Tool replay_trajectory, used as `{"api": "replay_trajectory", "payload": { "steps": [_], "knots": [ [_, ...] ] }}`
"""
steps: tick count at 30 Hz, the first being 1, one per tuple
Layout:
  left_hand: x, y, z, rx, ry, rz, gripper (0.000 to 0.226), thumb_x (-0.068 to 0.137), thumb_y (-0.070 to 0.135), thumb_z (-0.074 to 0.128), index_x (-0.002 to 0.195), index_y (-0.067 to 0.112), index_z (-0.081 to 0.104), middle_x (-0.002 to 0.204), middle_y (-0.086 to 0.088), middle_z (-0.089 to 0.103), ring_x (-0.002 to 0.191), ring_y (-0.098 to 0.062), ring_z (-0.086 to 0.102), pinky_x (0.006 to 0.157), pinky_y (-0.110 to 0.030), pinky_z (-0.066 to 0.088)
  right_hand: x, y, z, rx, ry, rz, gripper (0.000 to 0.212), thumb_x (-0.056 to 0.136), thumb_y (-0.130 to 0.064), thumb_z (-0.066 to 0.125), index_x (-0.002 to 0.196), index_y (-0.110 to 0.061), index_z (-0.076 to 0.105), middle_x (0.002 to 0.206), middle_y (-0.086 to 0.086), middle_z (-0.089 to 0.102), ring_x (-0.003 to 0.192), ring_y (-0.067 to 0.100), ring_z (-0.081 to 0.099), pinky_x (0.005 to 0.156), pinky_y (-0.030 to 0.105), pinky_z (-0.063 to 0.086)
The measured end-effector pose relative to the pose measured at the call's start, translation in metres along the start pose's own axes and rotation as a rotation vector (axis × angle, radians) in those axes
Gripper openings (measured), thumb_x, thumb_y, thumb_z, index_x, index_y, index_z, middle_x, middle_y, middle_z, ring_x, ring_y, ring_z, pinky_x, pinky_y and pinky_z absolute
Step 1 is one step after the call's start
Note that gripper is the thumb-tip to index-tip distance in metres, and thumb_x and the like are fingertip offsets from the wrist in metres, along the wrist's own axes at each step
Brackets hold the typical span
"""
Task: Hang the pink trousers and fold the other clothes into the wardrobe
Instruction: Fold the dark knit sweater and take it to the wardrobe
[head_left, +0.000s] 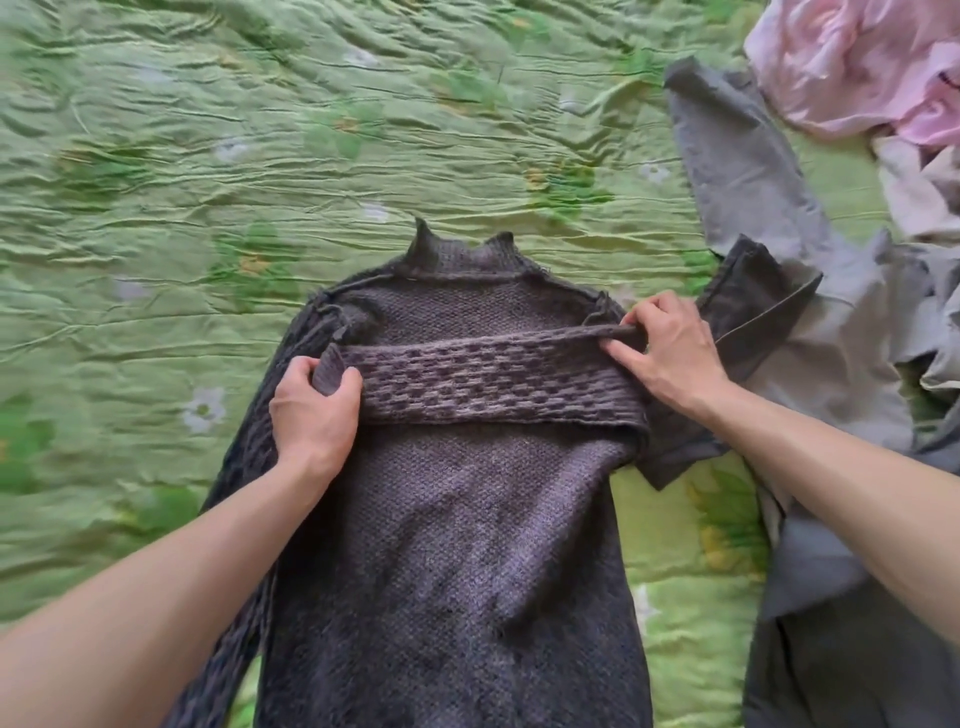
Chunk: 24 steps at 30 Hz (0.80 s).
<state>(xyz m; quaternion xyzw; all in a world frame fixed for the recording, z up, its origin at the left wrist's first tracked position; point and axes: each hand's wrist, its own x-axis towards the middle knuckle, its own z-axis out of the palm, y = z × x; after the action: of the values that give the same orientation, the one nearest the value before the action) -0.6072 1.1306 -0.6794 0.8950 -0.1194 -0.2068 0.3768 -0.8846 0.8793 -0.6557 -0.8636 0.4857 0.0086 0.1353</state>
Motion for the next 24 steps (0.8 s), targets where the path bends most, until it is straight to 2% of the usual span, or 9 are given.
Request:
{"api": "replay_trajectory", "payload": {
  "steps": [2, 4, 6, 9, 12, 15, 20, 22, 24],
  "knots": [
    [-0.001, 0.001, -0.001, 0.012, 0.041, -0.016, 0.023, 0.091, 0.035, 0.067, 0.095, 0.012, 0.065, 0.091, -0.007, 0.072, 0.090, -0.032, 0.065, 0.082, -0.040, 0.048, 0.000, -0.005, 0.004, 0.003, -0.036, 0.045, 0.044, 0.092, -0.047, 0.071, 0.122, -0.015, 0.063, 0.121, 0.012, 0.054, 0.120, 0.034, 0.049, 0.101, 0.047, 0.041],
    [-0.003, 0.004, -0.001, 0.034, 0.047, -0.030, 0.025, 0.090, 0.036, 0.064, 0.103, 0.014, 0.066, 0.099, -0.010, 0.073, 0.096, -0.034, 0.066, 0.088, -0.042, 0.049, -0.007, -0.011, 0.011, 0.006, -0.022, 0.049, 0.049, 0.098, -0.045, 0.063, 0.136, -0.015, 0.055, 0.130, 0.013, 0.050, 0.126, 0.035, 0.047, 0.105, 0.050, 0.041],
    [-0.005, 0.008, 0.000, 0.071, 0.068, -0.047, 0.029, 0.093, 0.031, 0.061, 0.116, 0.013, 0.063, 0.112, -0.014, 0.071, 0.106, -0.037, 0.064, 0.092, -0.042, 0.047, -0.020, -0.018, 0.017, -0.025, 0.060, 0.006, 0.048, 0.103, -0.040, 0.054, 0.143, -0.013, 0.050, 0.138, 0.014, 0.046, 0.129, 0.034, 0.046, 0.107, 0.052, 0.042],
    [-0.009, 0.013, -0.002, 0.114, 0.094, -0.052, 0.029, 0.095, 0.024, 0.058, 0.121, 0.012, 0.056, 0.116, -0.020, 0.068, 0.108, -0.041, 0.062, 0.088, -0.042, 0.043, -0.046, -0.029, 0.031, -0.024, 0.173, -0.112, 0.045, 0.107, -0.031, 0.046, 0.146, -0.010, 0.049, 0.149, 0.013, 0.045, 0.137, 0.030, 0.045, 0.112, 0.053, 0.044],
    [-0.016, 0.010, -0.005, 0.202, 0.024, 0.062, 0.038, 0.098, 0.031, 0.061, 0.130, 0.014, 0.052, 0.121, -0.020, 0.068, 0.110, -0.041, 0.063, 0.088, -0.043, 0.045, -0.064, -0.040, 0.051, -0.045, 0.025, -0.185, 0.059, 0.109, -0.043, 0.030, 0.161, -0.016, 0.033, 0.168, 0.008, 0.028, 0.157, 0.025, 0.023, 0.125, 0.049, 0.027],
    [-0.024, 0.001, -0.014, 0.239, -0.016, 0.162, 0.045, 0.103, 0.039, 0.055, 0.142, 0.018, 0.050, 0.135, -0.015, 0.064, 0.122, -0.038, 0.061, 0.097, -0.045, 0.047, -0.068, -0.042, 0.064, -0.146, -0.194, -0.159, 0.070, 0.105, -0.059, 0.013, 0.166, -0.028, 0.005, 0.174, -0.001, -0.002, 0.161, 0.020, 0.000, 0.129, 0.045, 0.006],
    [-0.038, -0.026, -0.045, 0.291, 0.066, 0.328, 0.036, 0.100, 0.013, 0.053, 0.135, 0.013, 0.060, 0.132, -0.013, 0.063, 0.126, -0.035, 0.054, 0.107, -0.048, 0.041, -0.064, -0.044, 0.062, -0.185, -0.314, -0.139, 0.071, 0.107, -0.060, 0.017, 0.165, -0.029, -0.008, 0.172, -0.002, -0.019, 0.160, 0.019, -0.011, 0.128, 0.045, -0.003],
    [-0.049, -0.036, -0.060, 0.405, 0.082, 0.251, 0.052, 0.089, 0.008, 0.060, 0.140, 0.018, 0.059, 0.139, -0.012, 0.054, 0.132, -0.037, 0.044, 0.112, -0.051, 0.034, -0.067, -0.048, 0.060, -0.216, -0.316, -0.120, 0.071, 0.107, -0.059, 0.017, 0.165, -0.028, -0.007, 0.173, -0.001, -0.017, 0.160, 0.021, -0.012, 0.128, 0.047, -0.003],
    [-0.056, -0.052, -0.074, 0.466, 0.031, 0.083, 0.069, 0.086, 0.012, 0.064, 0.152, 0.022, 0.047, 0.149, -0.014, 0.043, 0.138, -0.038, 0.036, 0.115, -0.053, 0.030, -0.077, -0.058, 0.060, -0.233, -0.247, -0.110, 0.068, 0.108, -0.054, 0.020, 0.166, -0.027, -0.003, 0.174, 0.000, -0.010, 0.160, 0.023, -0.009, 0.128, 0.051, -0.001]
  ]
}}
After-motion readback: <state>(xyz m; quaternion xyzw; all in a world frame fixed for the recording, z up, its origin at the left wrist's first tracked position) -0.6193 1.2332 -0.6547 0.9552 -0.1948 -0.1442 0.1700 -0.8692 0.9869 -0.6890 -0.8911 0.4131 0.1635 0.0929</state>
